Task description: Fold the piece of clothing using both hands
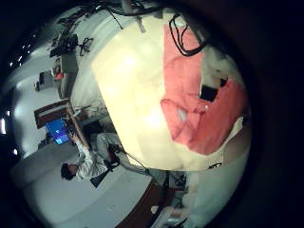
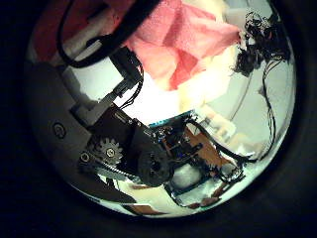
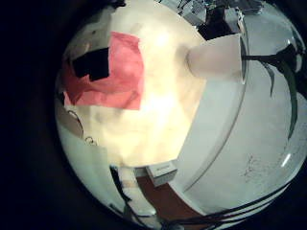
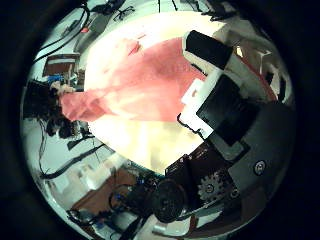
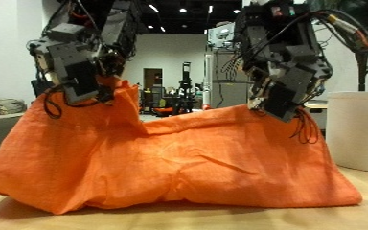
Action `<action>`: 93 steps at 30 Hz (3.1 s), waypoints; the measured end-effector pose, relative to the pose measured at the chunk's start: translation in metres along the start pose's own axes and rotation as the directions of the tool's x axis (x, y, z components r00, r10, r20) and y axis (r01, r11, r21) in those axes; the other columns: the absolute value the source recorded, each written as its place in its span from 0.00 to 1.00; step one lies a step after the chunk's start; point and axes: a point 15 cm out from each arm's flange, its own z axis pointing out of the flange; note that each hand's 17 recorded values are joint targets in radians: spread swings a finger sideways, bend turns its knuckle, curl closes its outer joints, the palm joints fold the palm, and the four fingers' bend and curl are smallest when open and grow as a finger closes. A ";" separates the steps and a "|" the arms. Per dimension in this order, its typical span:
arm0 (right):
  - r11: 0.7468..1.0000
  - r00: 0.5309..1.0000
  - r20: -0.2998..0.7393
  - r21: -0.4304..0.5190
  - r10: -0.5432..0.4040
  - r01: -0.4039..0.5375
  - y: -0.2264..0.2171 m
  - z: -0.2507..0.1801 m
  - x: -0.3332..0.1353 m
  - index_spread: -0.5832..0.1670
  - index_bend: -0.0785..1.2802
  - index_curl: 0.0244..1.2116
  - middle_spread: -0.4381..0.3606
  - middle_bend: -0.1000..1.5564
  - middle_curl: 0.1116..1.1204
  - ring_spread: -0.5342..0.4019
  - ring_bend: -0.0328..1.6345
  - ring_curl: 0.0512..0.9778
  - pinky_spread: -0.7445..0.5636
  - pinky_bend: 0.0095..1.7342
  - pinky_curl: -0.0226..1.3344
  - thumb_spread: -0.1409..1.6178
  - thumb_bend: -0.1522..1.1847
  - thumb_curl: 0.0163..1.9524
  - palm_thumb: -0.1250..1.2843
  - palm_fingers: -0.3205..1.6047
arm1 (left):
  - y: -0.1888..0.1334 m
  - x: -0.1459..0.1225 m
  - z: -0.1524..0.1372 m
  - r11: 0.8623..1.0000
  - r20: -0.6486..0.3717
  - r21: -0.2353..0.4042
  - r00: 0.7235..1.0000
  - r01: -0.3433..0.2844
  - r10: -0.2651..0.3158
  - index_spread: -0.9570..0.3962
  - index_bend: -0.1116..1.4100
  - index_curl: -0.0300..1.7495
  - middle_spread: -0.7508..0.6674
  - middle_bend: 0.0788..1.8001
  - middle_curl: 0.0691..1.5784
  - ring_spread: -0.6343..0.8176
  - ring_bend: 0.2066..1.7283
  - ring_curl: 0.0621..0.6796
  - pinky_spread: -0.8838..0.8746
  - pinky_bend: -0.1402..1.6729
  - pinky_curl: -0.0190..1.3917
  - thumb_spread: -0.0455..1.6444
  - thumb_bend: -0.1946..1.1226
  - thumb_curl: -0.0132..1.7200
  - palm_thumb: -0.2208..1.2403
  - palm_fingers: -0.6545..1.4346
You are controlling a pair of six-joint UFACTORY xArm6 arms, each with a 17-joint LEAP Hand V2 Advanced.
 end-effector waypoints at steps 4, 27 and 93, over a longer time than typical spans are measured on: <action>1.000 1.000 0.005 -0.006 0.020 -0.020 -0.027 0.010 -0.001 0.45 0.89 0.64 0.36 0.84 0.68 0.35 0.86 0.64 0.39 0.72 0.62 0.77 0.11 0.30 0.84 0.75 | -0.036 -0.003 0.005 0.998 -0.017 0.046 0.999 0.034 -0.034 0.24 0.19 0.46 0.13 0.52 0.31 0.01 0.41 0.55 0.08 0.68 0.32 0.63 0.14 0.19 0.72 0.85; 0.929 0.986 0.042 0.332 0.161 -0.165 -0.105 -0.042 0.050 0.26 0.40 0.51 0.31 0.62 0.55 0.26 0.74 0.51 0.16 0.59 0.49 0.95 0.11 0.14 0.56 0.45 | -0.106 -0.056 0.000 0.911 -0.124 0.324 0.966 0.254 -0.225 0.68 0.19 0.30 0.56 0.16 0.21 0.39 0.41 0.55 0.30 0.61 0.35 0.72 0.12 0.14 0.46 0.29; 0.977 0.974 -0.178 -0.187 -0.138 0.104 0.033 0.136 0.110 0.22 0.49 0.46 0.24 0.52 0.43 0.20 0.55 0.38 0.14 0.38 0.27 0.57 0.10 0.18 0.66 0.96 | 0.034 0.028 0.081 0.980 -0.203 0.172 0.977 0.101 -0.065 0.72 0.18 0.20 0.66 0.07 0.17 0.69 0.18 0.28 0.66 0.30 0.22 0.70 0.14 0.16 0.39 0.36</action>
